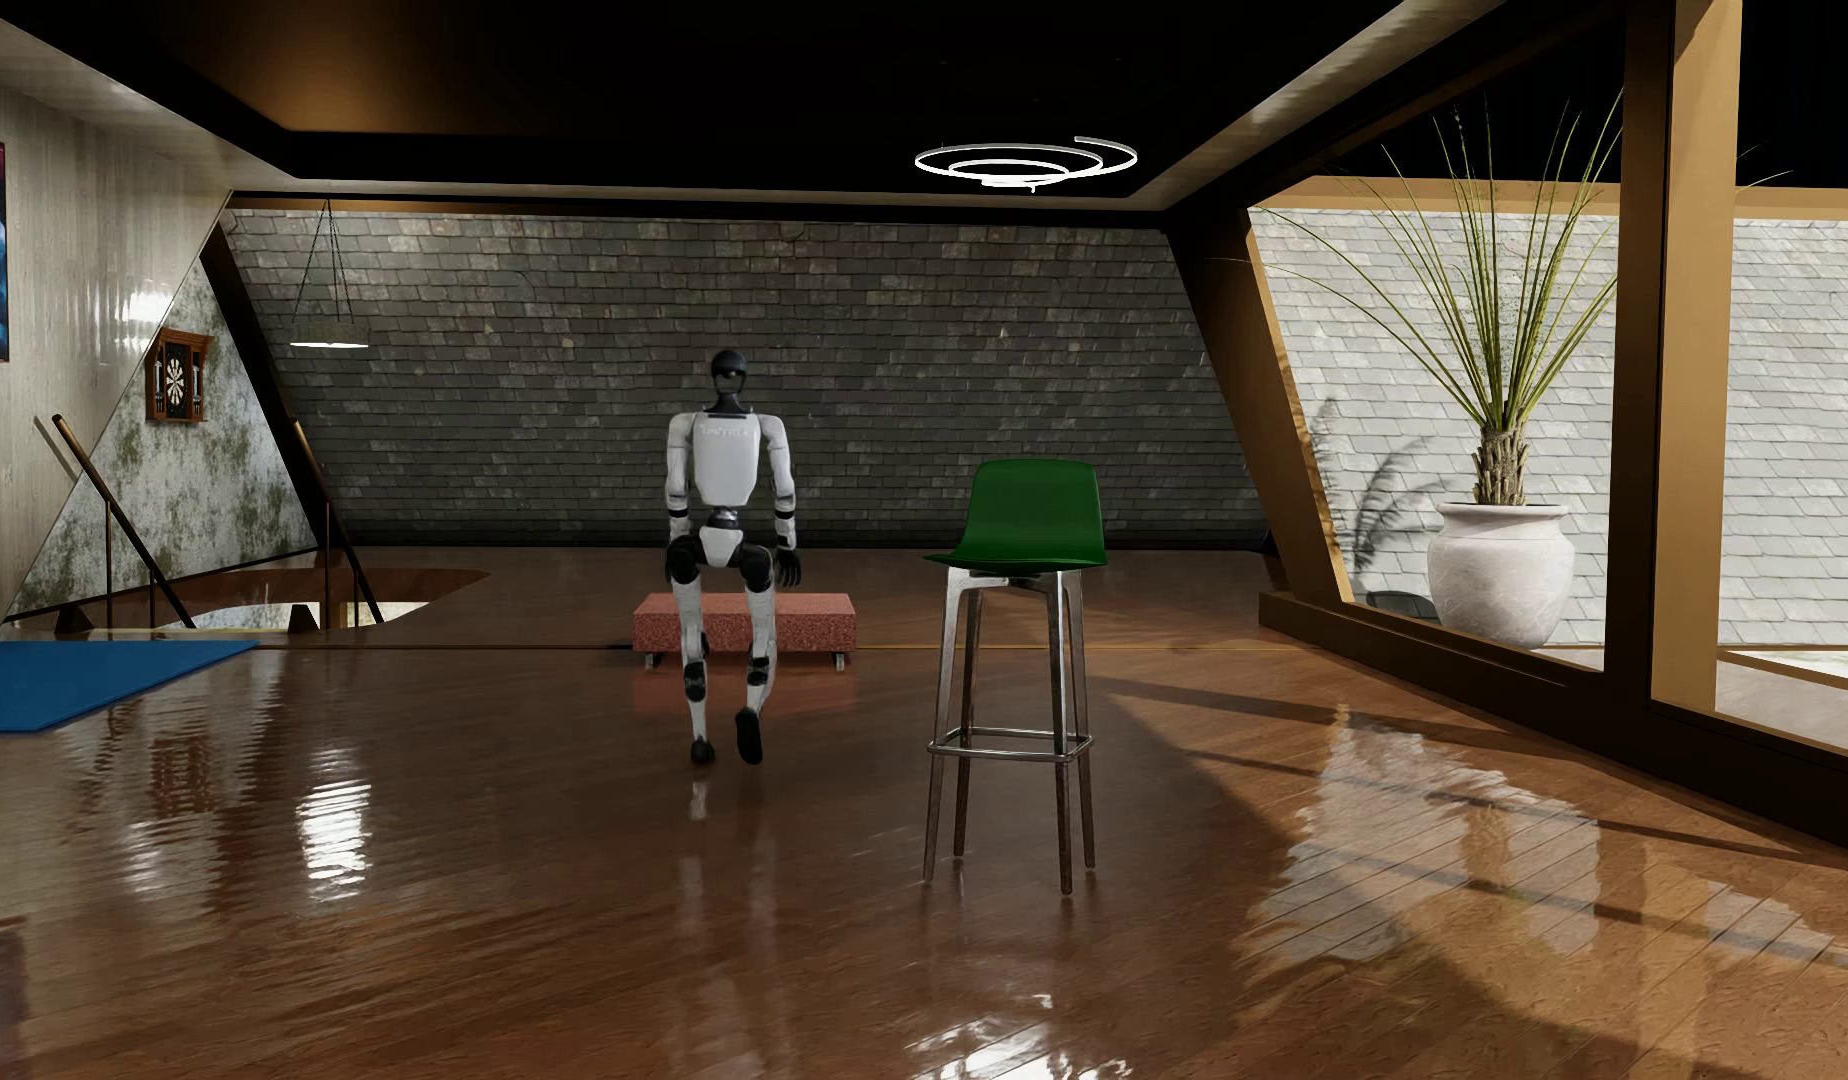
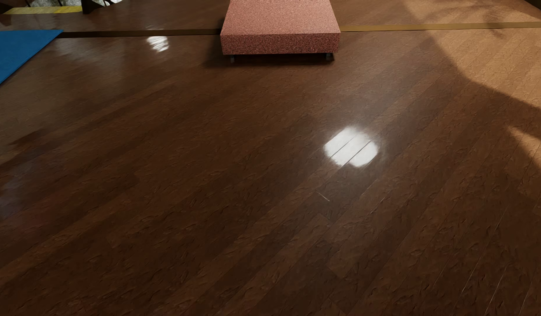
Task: Walk to the coffeetable
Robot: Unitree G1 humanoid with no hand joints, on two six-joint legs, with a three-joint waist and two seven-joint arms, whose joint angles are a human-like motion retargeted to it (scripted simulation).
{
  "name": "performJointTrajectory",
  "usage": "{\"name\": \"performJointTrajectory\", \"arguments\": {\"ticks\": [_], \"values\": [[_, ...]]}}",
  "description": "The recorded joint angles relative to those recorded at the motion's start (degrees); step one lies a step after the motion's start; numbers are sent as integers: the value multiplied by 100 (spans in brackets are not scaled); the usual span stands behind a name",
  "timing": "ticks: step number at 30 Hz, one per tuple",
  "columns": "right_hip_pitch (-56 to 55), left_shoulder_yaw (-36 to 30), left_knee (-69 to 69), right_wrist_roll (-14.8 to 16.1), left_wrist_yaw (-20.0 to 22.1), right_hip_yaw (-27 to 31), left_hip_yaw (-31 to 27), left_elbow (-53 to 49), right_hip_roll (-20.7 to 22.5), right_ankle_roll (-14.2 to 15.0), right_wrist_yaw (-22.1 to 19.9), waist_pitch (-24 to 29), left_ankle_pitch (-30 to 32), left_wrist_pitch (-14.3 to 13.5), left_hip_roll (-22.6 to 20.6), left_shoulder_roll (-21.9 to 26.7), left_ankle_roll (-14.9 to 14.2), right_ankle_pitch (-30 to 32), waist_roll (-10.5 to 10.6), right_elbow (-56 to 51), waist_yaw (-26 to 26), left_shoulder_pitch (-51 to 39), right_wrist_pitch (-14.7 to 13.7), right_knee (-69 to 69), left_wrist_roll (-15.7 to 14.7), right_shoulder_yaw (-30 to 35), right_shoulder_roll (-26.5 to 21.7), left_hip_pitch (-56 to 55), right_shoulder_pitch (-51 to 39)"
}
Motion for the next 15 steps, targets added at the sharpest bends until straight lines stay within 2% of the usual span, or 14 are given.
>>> {"name": "performJointTrajectory", "arguments": {"ticks": [1,3,5,7,8,9,10,11,13,14,15], "values": [[-363,-69,67,218,-29,35,-27,16,-24,-108,-305,21,-193,9,-83,5,26,-485,-44,-181,-51,-274,76,-119,86,-271,64,186,167],[-913,-23,87,571,9,108,-166,-40,123,-326,-699,32,-509,22,-164,5,52,-1169,-71,-380,-181,-719,238,-1089,58,-685,225,587,346],[-1170,23,-56,623,62,74,-340,-227,312,-511,-714,2,-718,-49,-153,5,46,-1293,-36,-417,-317,-1070,314,-2781,-71,-763,292,998,342],[-1204,-145,-322,538,101,-34,-490,-497,524,-376,-570,-45,-824,-222,-115,52,35,-912,17,-400,-424,-1291,321,-4718,-119,-739,319,1431,280],[-1162,-367,-429,500,146,-46,-558,-635,641,-102,-499,-67,-868,-332,-95,113,32,-780,44,-397,-464,-1358,328,-5631,-31,-759,346,1634,256],[-1170,-632,-422,464,219,-28,-618,-752,726,131,-441,-82,-956,-438,-99,175,34,-814,67,-401,-502,-1384,343,-6136,97,-805,368,1811,250],[-1194,-855,-383,429,306,-14,-659,-830,820,212,-383,-96,-1013,-509,-79,237,10,-655,92,-393,-537,-1354,356,-6244,186,-841,411,1983,239],[-1249,-998,-326,388,402,38,-686,-854,952,-213,-321,-114,-1000,-525,-29,290,-18,-334,127,-363,-574,-1265,367,-5949,205,-860,471,2198,224],[-1235,-1058,-82,294,653,-7,-722,-661,1124,-767,-269,-170,-656,-320,115,297,-165,17,244,-262,-639,-974,401,-5128,157,-919,590,2542,226],[-1155,-967,204,269,717,-97,-757,-427,1211,-938,-309,-193,-267,-90,234,250,-349,-94,331,-193,-666,-810,435,-4867,92,-989,677,2587,241],[-1003,-836,736,269,683,-216,-830,-141,1324,-1064,-365,-201,304,159,396,202,-723,-307,433,-118,-688,-681,467,-4747,-6,-1080,785,2449,262]]}}
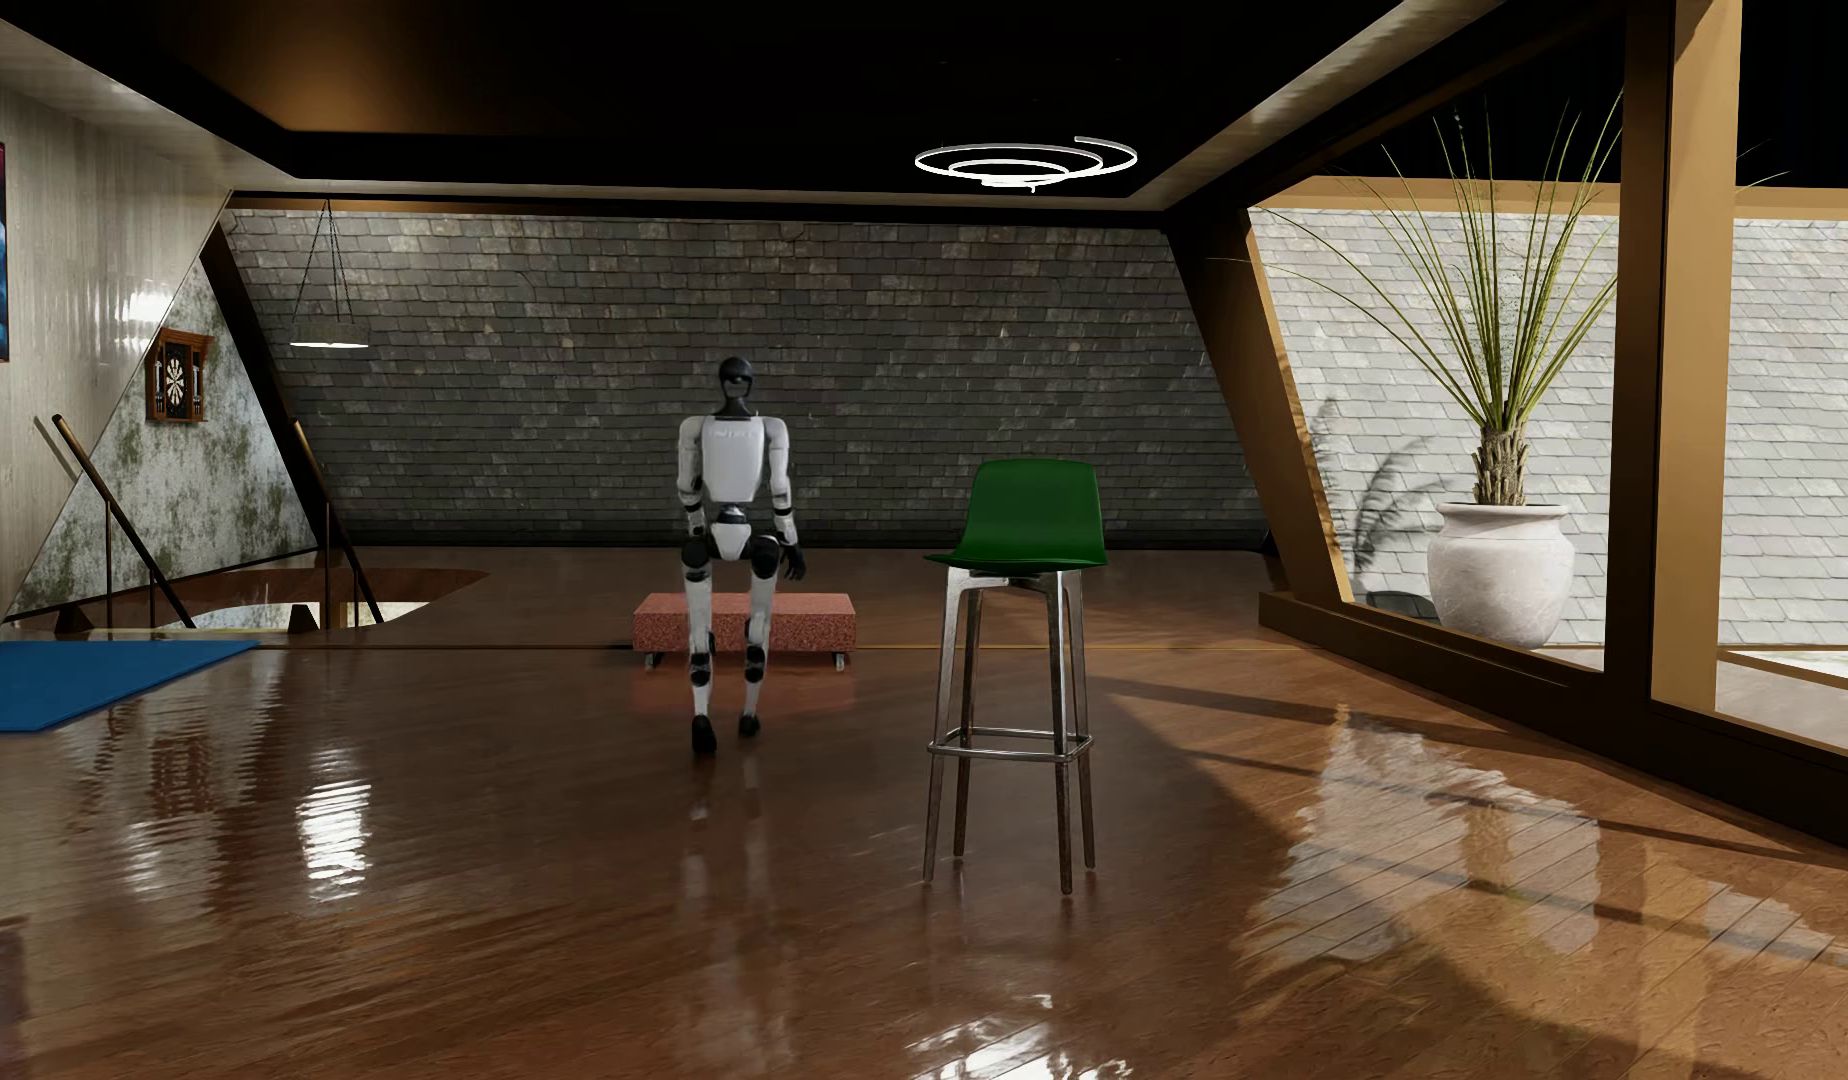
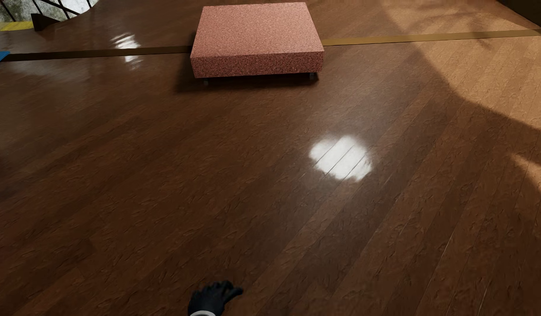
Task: Walk to the coffeetable
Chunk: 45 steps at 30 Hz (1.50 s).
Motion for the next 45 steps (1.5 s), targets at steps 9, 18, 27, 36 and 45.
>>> {"name": "performJointTrajectory", "arguments": {"ticks": [9,18,27,36,45], "values": [[2033,536,3453,-437,-958,-607,-54,-951,903,-99,-165,157,-313,-198,1273,982,-84,-1415,659,607,312,1060,-346,-273,-549,327,41,-3800,-933],[3823,996,-1739,-55,-781,291,250,-364,984,168,-466,64,796,259,804,425,397,-1511,554,16,781,1419,-700,-711,-464,747,-96,-3942,-1512],[1082,745,-882,-272,-886,453,915,127,-935,1551,250,138,-212,-141,-241,-75,905,677,-241,232,651,488,-421,4558,161,1064,-710,-2528,-639],[-193,352,-1469,96,-669,-296,35,-648,-637,1009,-4,154,-872,-614,-686,-121,934,-432,-286,-57,194,-808,-116,-1435,-184,360,-425,-725,-103],[618,-463,1998,45,-1651,-620,-405,540,102,-235,-112,-3,1586,-120,-117,280,-1038,-315,317,242,-86,74,89,-305,333,-247,239,-929,-198]]}}
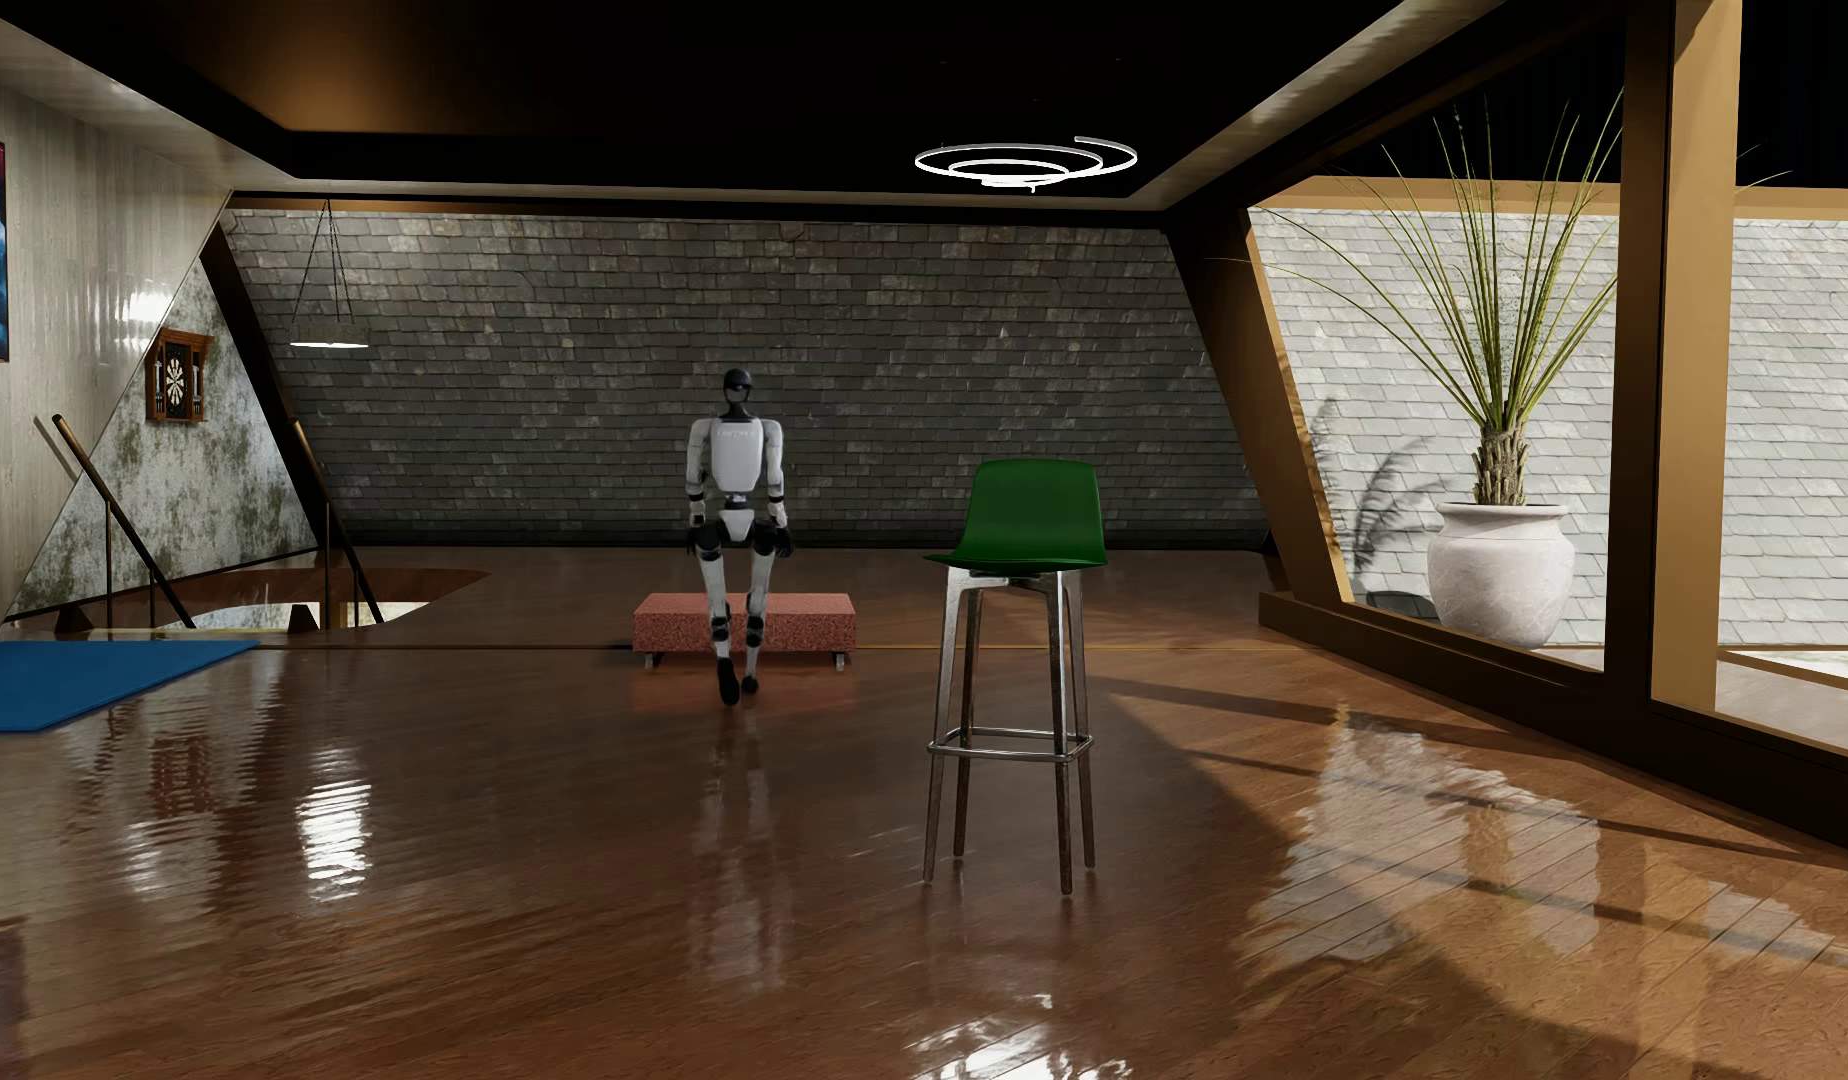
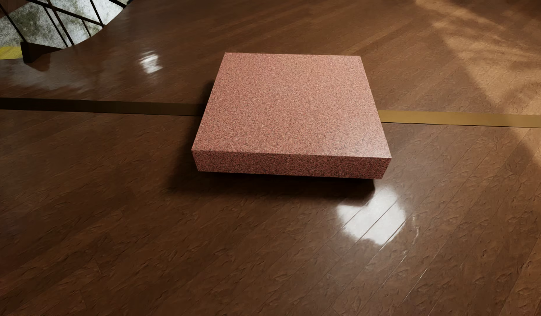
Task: Walk to the coffeetable
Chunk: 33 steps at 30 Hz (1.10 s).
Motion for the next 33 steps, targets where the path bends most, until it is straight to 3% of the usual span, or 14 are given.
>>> {"name": "performJointTrajectory", "arguments": {"ticks": [1,3,4,7,9,11,12,14,16,19,23,25,27,33], "values": [[185,-240,875,0,-311,-186,146,-97,35,9,-28,14,227,-221,200,302,-1,-193,57,-51,-54,4,-70,19,212,19,67,-554,-83],[584,-121,1969,-152,-389,-416,35,-528,182,79,-208,58,-546,-377,616,792,-12,-577,186,20,-50,161,-434,65,86,258,29,-1604,-226],[789,221,2095,-262,-222,-430,7,-761,290,84,-231,84,-897,-308,934,952,-1,-751,248,124,12,324,-523,99,-200,371,-17,-2054,-425],[1426,1445,827,-399,703,-221,524,-1181,603,124,-272,133,-2127,307,1762,795,904,-1091,367,251,291,713,-579,55,-1111,543,-76,-2921,-917],[1832,1845,-990,-393,1040,-25,846,-1308,710,165,-305,112,-1881,513,1893,586,1179,-1155,384,185,476,823,-600,-172,-1381,638,-148,-3117,-1184],[2237,1733,-2891,-297,892,168,824,-1280,764,232,-329,86,-1247,458,1719,469,1240,-1176,366,32,614,861,-700,-487,-1248,731,-219,-3119,-1338],[2434,1642,-3664,-239,809,263,833,-1260,793,268,-341,80,-1293,392,1671,431,1014,-1212,355,-38,656,898,-748,-598,-1109,791,-239,-3054,-1382],[2801,1590,-3954,-180,871,497,565,-1226,792,318,-353,81,-990,391,1514,259,1062,-1270,325,-124,731,1019,-766,-671,-863,918,-273,-3014,-1407],[3128,1689,-3653,-134,1032,727,605,-1051,681,353,-385,54,-278,624,1466,-26,1150,-1131,251,-119,774,1133,-689,-569,-726,943,-277,-2819,-1302],[3060,1743,-3586,-68,1033,876,968,-555,281,309,-289,-34,-533,1094,1330,-377,1053,-150,-24,142,789,1054,-362,128,-493,800,-214,-2384,-932],[1600,1473,-3153,-429,511,252,1506,-536,-810,1140,550,22,-1146,499,1157,-373,1314,1187,-362,9,748,663,-738,2987,-377,1361,-736,-2221,-627],[837,1209,-3031,-357,229,11,1708,-503,-1363,1170,330,71,-1388,81,994,-166,1423,835,-547,-190,661,305,-588,4140,-224,1210,-815,-2079,-445],[315,1028,-2943,-88,167,-56,1810,-425,-1509,1446,16,92,-1594,45,892,9,1471,561,-665,-331,600,-154,-346,4410,-19,832,-705,-1911,-247],[435,1377,-3029,-34,595,-1018,1859,-722,-2035,1466,93,33,-1951,141,904,260,1509,-294,-692,-506,487,-950,-375,1275,-293,666,-569,-1390,-114]]}}
